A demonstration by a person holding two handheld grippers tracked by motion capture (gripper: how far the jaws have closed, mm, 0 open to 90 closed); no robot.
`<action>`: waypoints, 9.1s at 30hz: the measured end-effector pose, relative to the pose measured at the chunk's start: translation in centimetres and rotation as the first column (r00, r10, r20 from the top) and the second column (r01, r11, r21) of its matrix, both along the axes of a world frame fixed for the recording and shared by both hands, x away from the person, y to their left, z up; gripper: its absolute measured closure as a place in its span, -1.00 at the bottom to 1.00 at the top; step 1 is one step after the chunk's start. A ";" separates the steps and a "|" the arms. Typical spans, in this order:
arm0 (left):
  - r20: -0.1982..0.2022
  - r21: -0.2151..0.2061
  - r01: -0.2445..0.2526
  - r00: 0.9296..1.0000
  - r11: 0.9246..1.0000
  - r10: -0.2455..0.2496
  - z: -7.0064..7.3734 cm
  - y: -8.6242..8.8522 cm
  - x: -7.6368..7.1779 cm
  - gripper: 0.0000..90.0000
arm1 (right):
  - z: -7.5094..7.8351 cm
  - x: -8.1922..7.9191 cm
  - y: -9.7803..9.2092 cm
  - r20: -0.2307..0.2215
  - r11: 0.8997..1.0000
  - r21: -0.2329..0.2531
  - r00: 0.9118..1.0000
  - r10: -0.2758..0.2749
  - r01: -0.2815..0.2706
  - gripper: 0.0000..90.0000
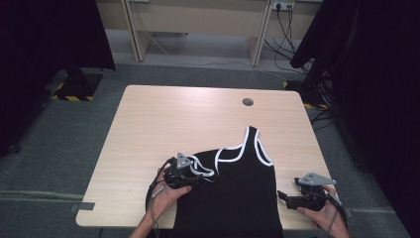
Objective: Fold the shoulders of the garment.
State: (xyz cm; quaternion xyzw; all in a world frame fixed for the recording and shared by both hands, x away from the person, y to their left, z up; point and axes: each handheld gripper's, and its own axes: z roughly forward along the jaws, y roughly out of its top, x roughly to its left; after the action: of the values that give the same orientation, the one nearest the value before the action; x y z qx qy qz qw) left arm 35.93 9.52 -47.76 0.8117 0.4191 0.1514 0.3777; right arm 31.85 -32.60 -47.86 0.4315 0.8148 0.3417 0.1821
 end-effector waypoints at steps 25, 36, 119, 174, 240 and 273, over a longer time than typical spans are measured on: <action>0.040 -0.053 0.004 0.999 0.999 -0.002 -0.2 1.5 -0.2 -0.62 | 0.0 1.5 0.5 -0.003 1.000 0.001 1.000 0.006 -0.006 -0.67; 0.003 -0.063 0.008 1.000 0.998 -0.008 0.2 3.0 -2.4 -0.76 | 0.0 1.8 0.6 -0.003 1.000 0.000 1.000 0.012 -0.012 -0.67; 0.006 0.056 -0.050 0.999 0.997 0.050 -0.9 5.2 -4.3 -1.00 | 2.6 15.3 6.1 0.006 0.998 0.056 1.000 0.007 -0.007 -0.43; 0.006 0.056 -0.054 0.999 0.997 0.054 -0.9 5.2 -4.3 -1.00 | 3.3 17.4 8.0 0.042 0.988 0.116 0.994 0.102 -0.106 0.82; 0.006 0.057 -0.057 0.998 0.997 0.056 -0.9 5.2 -4.3 -1.00 | 1.7 7.2 6.7 0.010 0.990 0.050 0.991 0.130 -0.130 0.17; 0.023 0.054 -0.134 0.991 0.990 0.133 -0.8 4.1 0.6 -0.87 | 0.3 10.7 6.4 0.005 0.995 0.055 0.996 0.084 -0.084 0.11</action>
State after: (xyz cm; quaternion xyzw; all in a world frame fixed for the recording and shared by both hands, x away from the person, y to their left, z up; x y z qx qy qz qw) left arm 36.52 13.67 -48.55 0.7906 0.4644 0.1956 0.3479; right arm 42.58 -26.15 -47.60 0.4011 0.8223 0.3720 0.1567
